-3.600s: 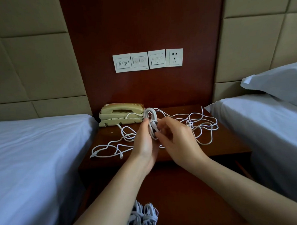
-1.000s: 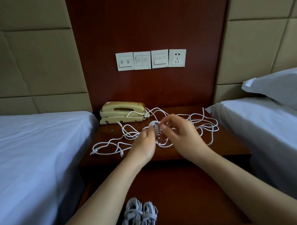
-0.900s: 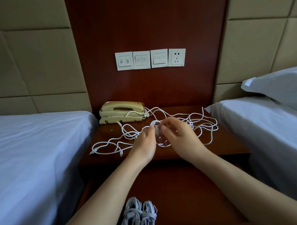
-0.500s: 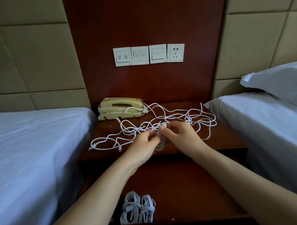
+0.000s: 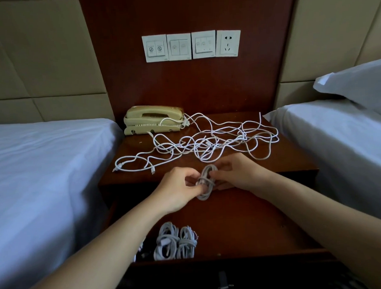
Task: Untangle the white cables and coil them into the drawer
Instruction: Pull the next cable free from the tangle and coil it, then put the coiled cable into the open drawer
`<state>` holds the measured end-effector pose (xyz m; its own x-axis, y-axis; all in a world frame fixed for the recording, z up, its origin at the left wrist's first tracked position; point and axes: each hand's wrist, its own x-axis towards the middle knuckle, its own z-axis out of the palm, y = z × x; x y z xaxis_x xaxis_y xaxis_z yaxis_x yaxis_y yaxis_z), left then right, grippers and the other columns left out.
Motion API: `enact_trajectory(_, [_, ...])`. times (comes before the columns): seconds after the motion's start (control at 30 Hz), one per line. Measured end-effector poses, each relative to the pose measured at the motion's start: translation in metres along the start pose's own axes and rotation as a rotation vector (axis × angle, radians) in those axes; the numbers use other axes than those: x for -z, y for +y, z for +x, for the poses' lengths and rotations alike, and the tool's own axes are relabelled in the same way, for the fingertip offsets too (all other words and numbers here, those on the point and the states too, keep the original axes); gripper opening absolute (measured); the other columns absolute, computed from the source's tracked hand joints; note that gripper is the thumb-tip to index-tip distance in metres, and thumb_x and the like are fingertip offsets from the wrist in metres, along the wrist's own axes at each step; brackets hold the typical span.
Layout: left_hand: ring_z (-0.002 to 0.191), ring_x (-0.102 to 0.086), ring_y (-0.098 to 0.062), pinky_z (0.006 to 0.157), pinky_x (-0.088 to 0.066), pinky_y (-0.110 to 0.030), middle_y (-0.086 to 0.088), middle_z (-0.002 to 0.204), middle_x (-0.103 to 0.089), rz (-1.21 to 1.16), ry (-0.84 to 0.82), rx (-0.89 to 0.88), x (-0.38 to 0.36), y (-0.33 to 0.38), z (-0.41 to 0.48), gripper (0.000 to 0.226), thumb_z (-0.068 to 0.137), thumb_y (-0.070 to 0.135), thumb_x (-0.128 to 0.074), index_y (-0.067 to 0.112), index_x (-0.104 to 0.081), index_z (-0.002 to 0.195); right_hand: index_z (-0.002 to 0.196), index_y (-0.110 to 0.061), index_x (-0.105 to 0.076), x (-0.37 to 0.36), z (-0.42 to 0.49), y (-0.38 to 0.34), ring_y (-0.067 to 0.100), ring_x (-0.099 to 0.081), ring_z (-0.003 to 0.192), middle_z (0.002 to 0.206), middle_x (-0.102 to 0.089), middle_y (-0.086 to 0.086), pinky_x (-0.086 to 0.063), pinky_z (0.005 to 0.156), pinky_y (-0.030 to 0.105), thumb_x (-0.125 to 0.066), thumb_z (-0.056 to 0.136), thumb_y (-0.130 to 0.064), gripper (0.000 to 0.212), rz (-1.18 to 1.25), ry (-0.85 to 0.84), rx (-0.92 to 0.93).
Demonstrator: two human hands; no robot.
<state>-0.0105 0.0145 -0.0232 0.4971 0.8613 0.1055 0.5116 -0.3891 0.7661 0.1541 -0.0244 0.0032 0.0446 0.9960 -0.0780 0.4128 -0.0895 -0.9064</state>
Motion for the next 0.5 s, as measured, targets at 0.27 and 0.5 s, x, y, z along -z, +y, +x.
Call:
enact_trajectory(0.27, [0.088, -0.069, -0.018, 0.091, -0.051, -0.036, -0.009, 0.088, -0.073, -0.129, -0.169, 0.15, -0.015, -0.021, -0.021, 0.014, 0.079, 0.008, -0.071, 0.023, -0.069, 0.078, 0.098, 0.005, -0.065, -0.015, -0.009, 0.028, 0.015, -0.065, 0.069, 0.076, -0.066, 0.008, -0.057, 0.066, 0.022, -0.06, 0.089, -0.004, 0.013, -0.023, -0.161, -0.105])
enact_trajectory(0.5, [0.088, -0.066, -0.012, 0.086, -0.053, -0.038, 0.003, 0.089, -0.07, -0.012, -0.204, 0.139, -0.029, -0.036, -0.035, 0.021, 0.072, 0.027, -0.076, 0.021, -0.068, 0.091, 0.1, 0.005, -0.065, -0.028, -0.011, 0.038, 0.009, -0.062, 0.06, 0.069, -0.064, 0.005, -0.056, 0.061, 0.018, -0.063, 0.087, -0.006, 0.017, -0.097, -0.224, -0.146])
